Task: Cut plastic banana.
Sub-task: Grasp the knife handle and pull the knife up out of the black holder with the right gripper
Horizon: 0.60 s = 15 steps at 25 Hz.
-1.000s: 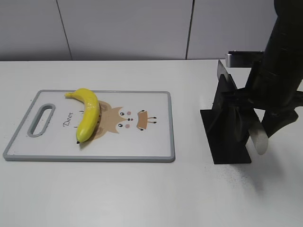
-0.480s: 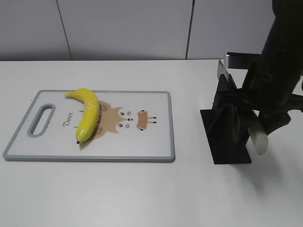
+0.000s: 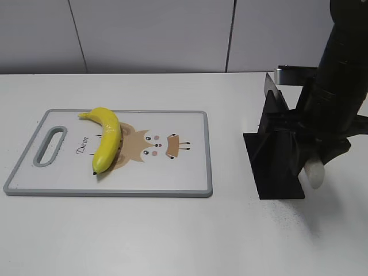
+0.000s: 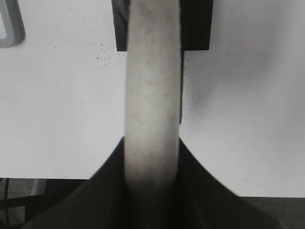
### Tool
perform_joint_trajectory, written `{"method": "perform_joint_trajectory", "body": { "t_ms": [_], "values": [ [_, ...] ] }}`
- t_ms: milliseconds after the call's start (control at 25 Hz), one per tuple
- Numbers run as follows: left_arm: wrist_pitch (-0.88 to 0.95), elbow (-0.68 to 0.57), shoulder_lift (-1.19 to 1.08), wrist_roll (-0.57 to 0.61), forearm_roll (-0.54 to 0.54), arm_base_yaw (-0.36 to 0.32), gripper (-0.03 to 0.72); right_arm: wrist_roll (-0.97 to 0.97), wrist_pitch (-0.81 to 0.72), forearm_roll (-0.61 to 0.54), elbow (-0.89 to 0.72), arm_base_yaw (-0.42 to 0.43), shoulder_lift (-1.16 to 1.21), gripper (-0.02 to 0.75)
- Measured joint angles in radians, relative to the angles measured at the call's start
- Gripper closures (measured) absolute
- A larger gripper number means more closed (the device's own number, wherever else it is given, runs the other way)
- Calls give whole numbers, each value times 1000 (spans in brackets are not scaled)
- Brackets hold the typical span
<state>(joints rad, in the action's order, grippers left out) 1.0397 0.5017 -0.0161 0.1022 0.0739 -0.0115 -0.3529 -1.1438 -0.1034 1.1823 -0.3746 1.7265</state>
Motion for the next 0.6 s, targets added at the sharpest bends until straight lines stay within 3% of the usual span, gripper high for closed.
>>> {"method": "perform_joint_trajectory", "body": {
  "t_ms": [600],
  "values": [
    [0,0,0,0,0,0,104,-2,-26,29,38,0,-10,556]
  ]
}}
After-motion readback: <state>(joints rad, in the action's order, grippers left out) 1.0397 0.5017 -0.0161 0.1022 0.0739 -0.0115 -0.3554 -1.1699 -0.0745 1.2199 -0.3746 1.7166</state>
